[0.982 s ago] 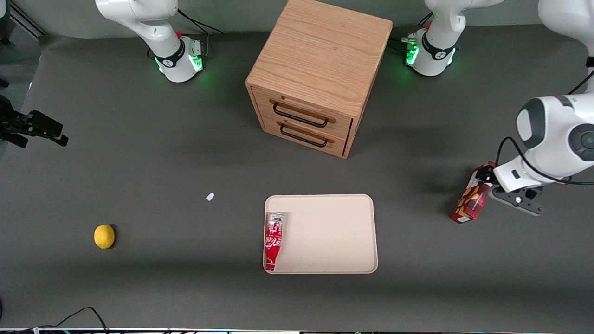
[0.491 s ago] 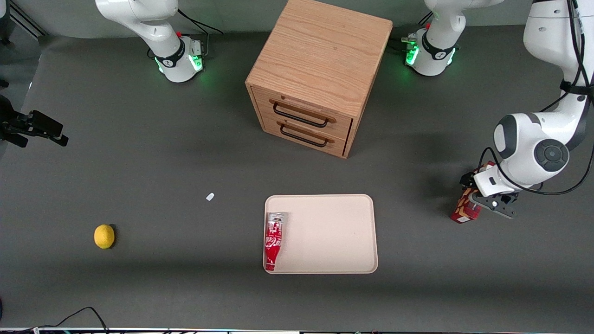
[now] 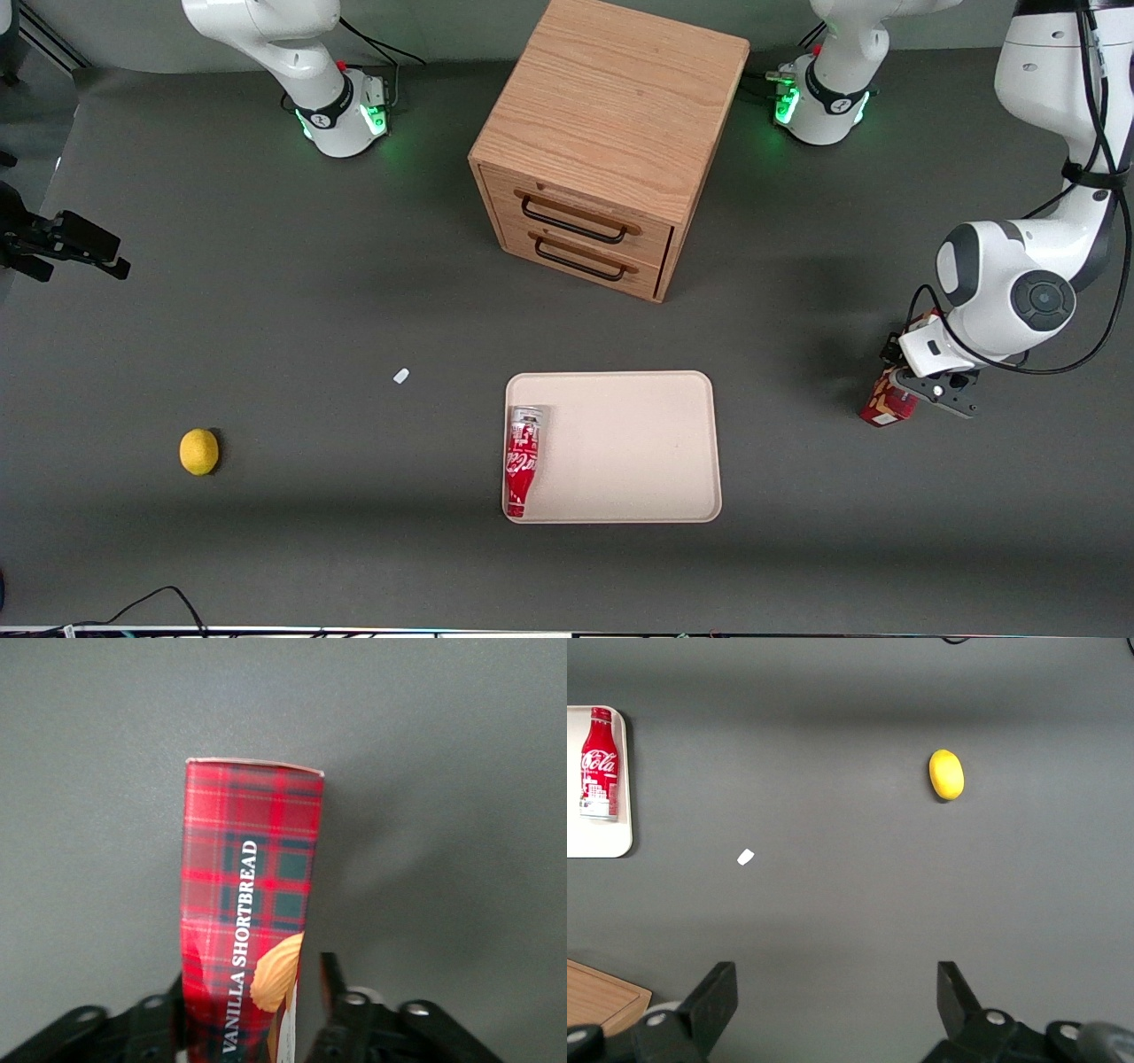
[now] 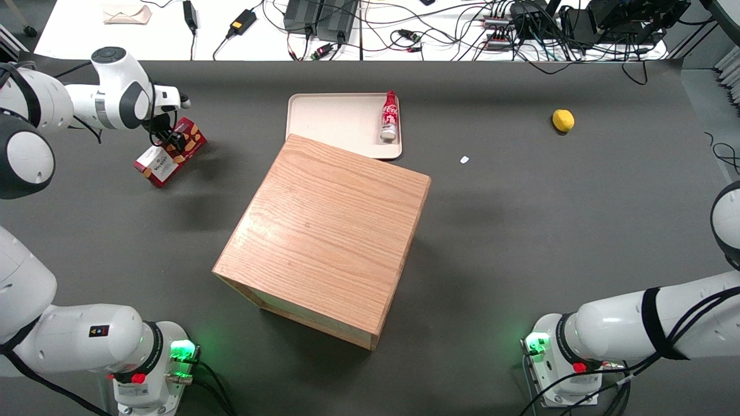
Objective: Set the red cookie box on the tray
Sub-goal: 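Close the left gripper on the end of the shortbread box, then lift the box upright with the left gripper toward the tray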
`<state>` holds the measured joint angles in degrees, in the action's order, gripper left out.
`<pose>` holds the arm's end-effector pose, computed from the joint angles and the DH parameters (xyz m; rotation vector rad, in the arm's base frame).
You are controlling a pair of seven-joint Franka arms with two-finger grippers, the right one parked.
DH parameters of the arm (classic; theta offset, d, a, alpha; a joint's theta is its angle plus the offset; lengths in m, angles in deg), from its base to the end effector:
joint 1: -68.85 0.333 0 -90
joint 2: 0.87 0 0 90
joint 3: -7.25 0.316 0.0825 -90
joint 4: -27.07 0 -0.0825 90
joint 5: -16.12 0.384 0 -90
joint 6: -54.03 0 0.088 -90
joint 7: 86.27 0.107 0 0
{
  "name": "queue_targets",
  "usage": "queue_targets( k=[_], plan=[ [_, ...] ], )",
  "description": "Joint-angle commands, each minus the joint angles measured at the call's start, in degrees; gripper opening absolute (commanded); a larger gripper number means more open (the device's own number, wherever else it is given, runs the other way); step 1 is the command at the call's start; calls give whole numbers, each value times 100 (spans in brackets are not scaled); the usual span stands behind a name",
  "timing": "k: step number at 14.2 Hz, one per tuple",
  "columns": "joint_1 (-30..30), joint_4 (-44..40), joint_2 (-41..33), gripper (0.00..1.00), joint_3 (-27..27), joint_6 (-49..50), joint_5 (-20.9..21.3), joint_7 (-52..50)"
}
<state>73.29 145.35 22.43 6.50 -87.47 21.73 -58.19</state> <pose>0.5907 0.0380 0.2339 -2.9917 0.7660 0.0253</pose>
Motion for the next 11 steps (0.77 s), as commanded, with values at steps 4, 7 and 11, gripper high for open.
queue_targets(
  k=[4,7,11],
  plan=[
    [-40,1,-71,0,66,35,-16,92],
    [-40,-86,-229,0,66,174,-34,75],
    [-83,-805,-607,0,57,1376,-235,22]
  ],
)
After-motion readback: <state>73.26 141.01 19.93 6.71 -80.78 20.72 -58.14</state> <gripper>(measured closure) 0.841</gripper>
